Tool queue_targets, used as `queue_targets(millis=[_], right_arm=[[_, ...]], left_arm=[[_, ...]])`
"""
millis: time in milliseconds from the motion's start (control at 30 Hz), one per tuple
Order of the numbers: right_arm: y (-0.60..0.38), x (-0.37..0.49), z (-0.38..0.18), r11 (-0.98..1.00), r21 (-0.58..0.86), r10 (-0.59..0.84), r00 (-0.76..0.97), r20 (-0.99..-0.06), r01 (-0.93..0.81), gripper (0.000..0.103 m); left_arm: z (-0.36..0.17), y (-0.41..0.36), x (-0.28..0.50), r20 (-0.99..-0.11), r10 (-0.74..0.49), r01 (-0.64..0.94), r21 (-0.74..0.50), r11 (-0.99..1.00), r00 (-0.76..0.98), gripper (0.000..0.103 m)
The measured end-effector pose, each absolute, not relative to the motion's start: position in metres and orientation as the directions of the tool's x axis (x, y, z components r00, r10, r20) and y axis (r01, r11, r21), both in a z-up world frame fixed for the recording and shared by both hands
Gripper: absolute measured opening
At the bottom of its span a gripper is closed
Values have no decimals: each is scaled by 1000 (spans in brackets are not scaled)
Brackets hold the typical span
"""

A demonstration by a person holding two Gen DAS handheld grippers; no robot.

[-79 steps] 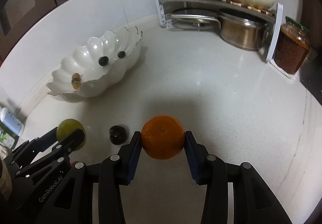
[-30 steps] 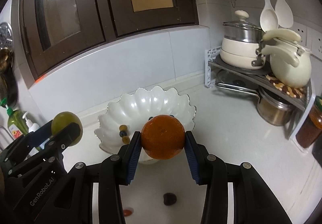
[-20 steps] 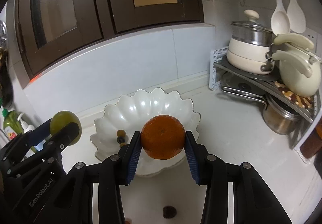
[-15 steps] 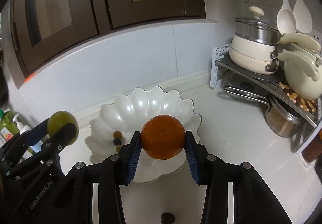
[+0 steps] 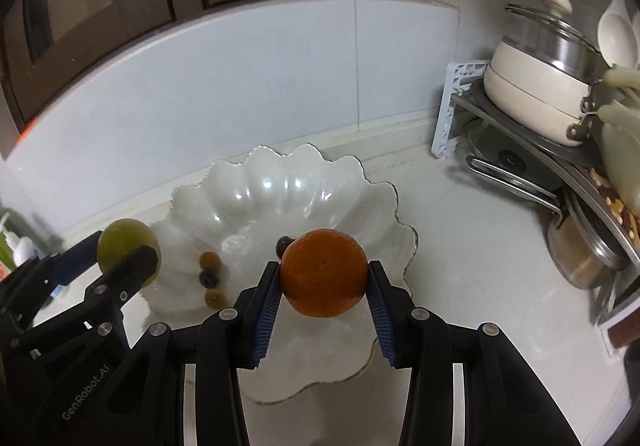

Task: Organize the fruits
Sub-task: 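Carry the pear in the left tool while the right tool carries the orange over the bowl, then open the left tool to drop the pear while the right tool drops the orange into the bowl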

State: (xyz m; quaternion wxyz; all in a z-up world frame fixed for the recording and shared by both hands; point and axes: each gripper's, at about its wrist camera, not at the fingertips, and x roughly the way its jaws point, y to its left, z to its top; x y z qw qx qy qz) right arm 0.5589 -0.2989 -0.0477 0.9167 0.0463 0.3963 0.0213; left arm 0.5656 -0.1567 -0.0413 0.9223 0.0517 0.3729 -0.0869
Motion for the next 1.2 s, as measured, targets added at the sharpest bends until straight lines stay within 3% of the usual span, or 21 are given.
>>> queue_targets(millis=[933,1000,1100,1200], right_arm=[[-293,607,-86,996,84,81,543,-836,-21,45],[-292,608,-86,997,73,72,540,-839,-19,45],[-292,607,-88,998,65,66,535,-842,-21,46],[-295,604,-87,997,76,70,543,-837,-11,50]], left_arm=[[-85,-164,614,-814,-83,184,30,982,575,49],[-82,-163,613,-802,-75,180,40,983,592,50],[-74,-165,610,-785,-61,184,69,980,617,62],[-67,-164,606,-769,-44,177,91,980,638,63]])
